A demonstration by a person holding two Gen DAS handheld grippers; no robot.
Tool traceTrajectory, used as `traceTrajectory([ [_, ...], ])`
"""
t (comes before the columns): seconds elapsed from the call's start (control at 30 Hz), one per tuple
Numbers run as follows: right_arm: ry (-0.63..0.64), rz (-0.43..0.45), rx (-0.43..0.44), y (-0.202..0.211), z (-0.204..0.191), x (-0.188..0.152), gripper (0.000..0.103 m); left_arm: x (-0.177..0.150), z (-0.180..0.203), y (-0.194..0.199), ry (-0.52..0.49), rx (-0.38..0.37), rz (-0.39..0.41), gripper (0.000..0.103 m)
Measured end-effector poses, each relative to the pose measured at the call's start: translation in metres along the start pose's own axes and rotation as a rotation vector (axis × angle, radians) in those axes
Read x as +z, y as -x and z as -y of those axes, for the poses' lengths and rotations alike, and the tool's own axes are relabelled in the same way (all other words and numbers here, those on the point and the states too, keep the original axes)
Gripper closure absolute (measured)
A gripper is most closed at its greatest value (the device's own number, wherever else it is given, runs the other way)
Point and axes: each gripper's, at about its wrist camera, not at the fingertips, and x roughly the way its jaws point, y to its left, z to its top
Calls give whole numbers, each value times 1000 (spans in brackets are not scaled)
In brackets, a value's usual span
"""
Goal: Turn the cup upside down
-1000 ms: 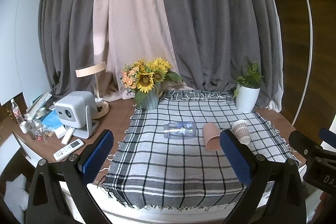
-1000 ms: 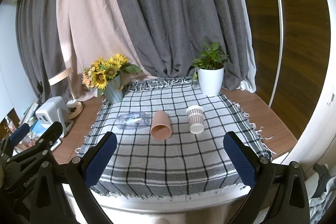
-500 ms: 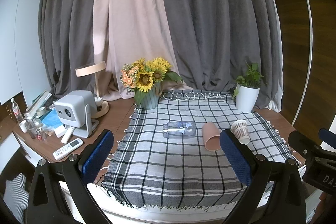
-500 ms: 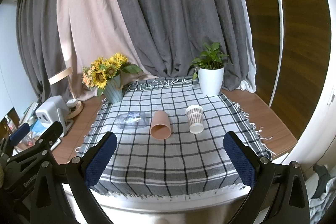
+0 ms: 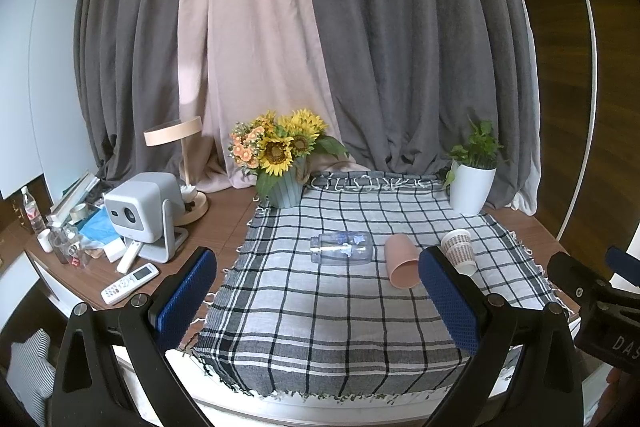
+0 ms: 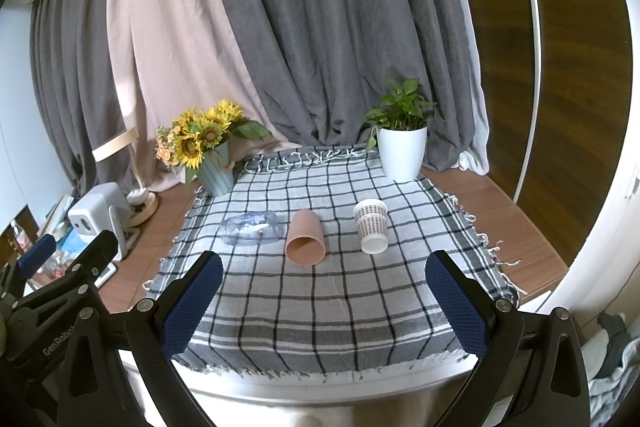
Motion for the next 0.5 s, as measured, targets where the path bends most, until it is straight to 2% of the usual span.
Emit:
traceTrajectory([
  [0.33, 1, -8, 6, 1, 5, 10, 1, 6, 0, -12, 2, 3, -16, 0],
  [0.5, 0, -26, 6, -25, -2, 6, 1, 11, -4, -35, -5, 3, -42, 0],
])
